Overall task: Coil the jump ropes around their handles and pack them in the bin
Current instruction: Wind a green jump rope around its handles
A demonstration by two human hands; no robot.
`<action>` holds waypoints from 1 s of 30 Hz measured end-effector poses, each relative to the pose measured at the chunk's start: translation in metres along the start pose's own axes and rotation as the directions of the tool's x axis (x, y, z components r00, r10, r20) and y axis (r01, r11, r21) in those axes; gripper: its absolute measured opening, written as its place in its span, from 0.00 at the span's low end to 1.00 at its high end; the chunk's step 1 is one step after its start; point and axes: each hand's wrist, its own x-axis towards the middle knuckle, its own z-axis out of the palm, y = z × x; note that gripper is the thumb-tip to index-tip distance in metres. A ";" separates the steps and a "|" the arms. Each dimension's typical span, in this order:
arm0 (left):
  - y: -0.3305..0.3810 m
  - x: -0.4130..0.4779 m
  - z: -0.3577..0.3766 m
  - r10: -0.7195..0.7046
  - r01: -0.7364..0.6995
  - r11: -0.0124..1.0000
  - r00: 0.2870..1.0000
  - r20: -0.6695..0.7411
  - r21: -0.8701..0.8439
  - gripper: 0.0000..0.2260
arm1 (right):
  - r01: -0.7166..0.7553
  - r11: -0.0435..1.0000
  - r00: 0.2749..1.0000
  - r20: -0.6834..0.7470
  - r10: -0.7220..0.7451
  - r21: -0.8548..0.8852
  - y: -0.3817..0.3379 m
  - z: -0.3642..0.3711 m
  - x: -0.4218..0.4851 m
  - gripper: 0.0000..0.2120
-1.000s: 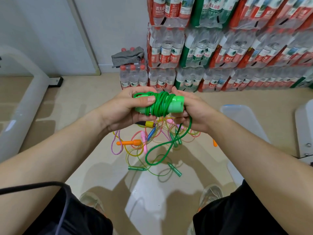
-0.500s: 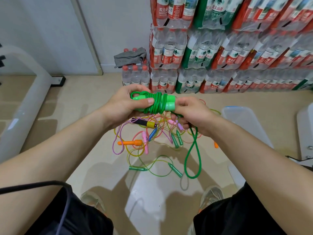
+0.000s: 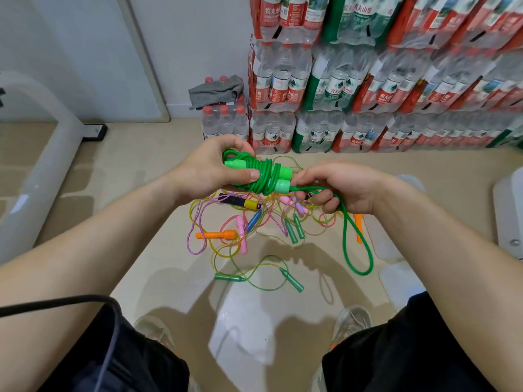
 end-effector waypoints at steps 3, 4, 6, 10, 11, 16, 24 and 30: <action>-0.001 0.001 0.000 0.039 -0.037 0.990 0.999 -0.016 0.136 0.16 | 0.025 0.992 0.998 -0.059 -0.032 -0.125 0.001 0.002 0.001 0.06; -0.003 0.002 0.001 0.058 -0.053 0.983 0.998 -0.020 0.174 0.16 | 0.039 0.980 0.993 -0.099 -0.060 -0.196 0.002 0.005 0.002 0.08; -0.006 0.003 0.005 0.091 -0.083 0.963 0.996 -0.017 0.258 0.16 | 0.046 0.943 0.972 -0.202 -0.118 -0.330 0.006 0.012 0.007 0.10; -0.013 0.004 0.011 0.116 -0.115 0.918 0.993 0.021 0.380 0.17 | 0.006 0.902 0.937 -0.314 -0.157 -0.432 0.020 0.025 0.016 0.14; -0.014 0.003 0.011 0.113 -0.118 0.912 0.993 0.038 0.394 0.17 | -0.002 0.900 0.934 -0.322 -0.154 -0.435 0.022 0.028 0.018 0.13; -0.010 -0.001 0.009 0.040 -0.099 0.924 0.985 0.165 0.368 0.17 | 0.004 0.912 0.923 -0.350 -0.162 -0.411 0.028 0.037 0.025 0.14; -0.015 -0.007 0.025 -0.042 0.019 0.844 0.999 0.030 0.536 0.16 | 0.133 0.898 0.892 -0.345 -0.293 -0.420 0.025 0.047 0.022 0.11; -0.028 -0.008 0.047 -0.028 0.003 0.917 0.998 0.056 0.400 0.10 | 0.199 0.816 0.878 -0.271 -0.394 -0.542 0.024 0.036 0.021 0.12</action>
